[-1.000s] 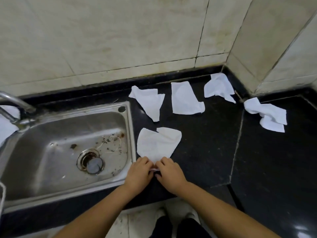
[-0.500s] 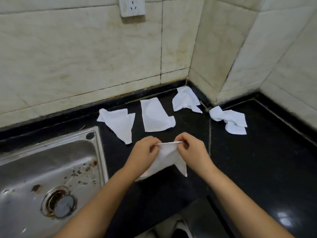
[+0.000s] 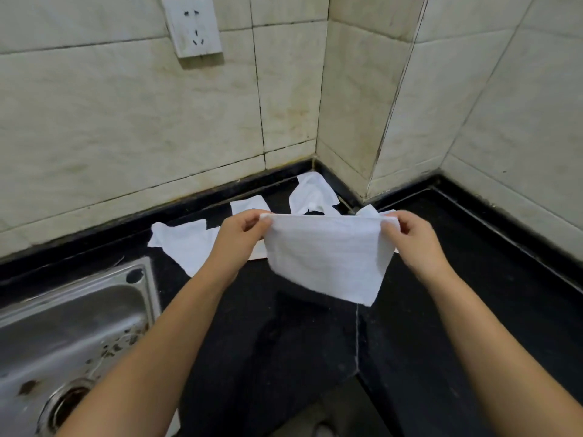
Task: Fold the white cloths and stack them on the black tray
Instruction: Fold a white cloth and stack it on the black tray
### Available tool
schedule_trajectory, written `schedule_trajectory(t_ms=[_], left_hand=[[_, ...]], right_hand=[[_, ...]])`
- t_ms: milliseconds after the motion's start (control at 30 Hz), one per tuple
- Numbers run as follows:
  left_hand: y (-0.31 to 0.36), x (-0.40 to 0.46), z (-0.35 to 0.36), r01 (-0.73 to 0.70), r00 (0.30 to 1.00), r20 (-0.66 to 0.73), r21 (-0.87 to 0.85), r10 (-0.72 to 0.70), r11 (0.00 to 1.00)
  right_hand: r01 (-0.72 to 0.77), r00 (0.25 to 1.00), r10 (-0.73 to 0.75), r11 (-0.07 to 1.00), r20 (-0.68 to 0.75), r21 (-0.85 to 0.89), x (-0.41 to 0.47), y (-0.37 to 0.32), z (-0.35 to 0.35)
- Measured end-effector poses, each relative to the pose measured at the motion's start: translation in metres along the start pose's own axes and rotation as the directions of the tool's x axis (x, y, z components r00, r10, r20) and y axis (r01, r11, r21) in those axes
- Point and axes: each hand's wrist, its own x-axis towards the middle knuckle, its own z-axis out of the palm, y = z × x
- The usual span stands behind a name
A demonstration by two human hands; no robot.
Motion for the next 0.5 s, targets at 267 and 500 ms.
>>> schedule_trajectory(t_ms=[267, 500], left_hand=[[-0.05, -0.046, -0.017, 0.268, 0.963, 0.063, -0.168, -0.26, 0.949], [-0.131, -0.109, -0.004, 0.585, 0.768, 0.228, 0.133, -0.599, 0.8]], right_hand=[[-0.264, 0.927, 0.151, 0.913, 0.343, 0.312, -0.037, 0.028, 0.0], [-0.482, 0.708, 0.374, 0.876, 0.599, 0.023, -0.107, 0.107, 0.019]])
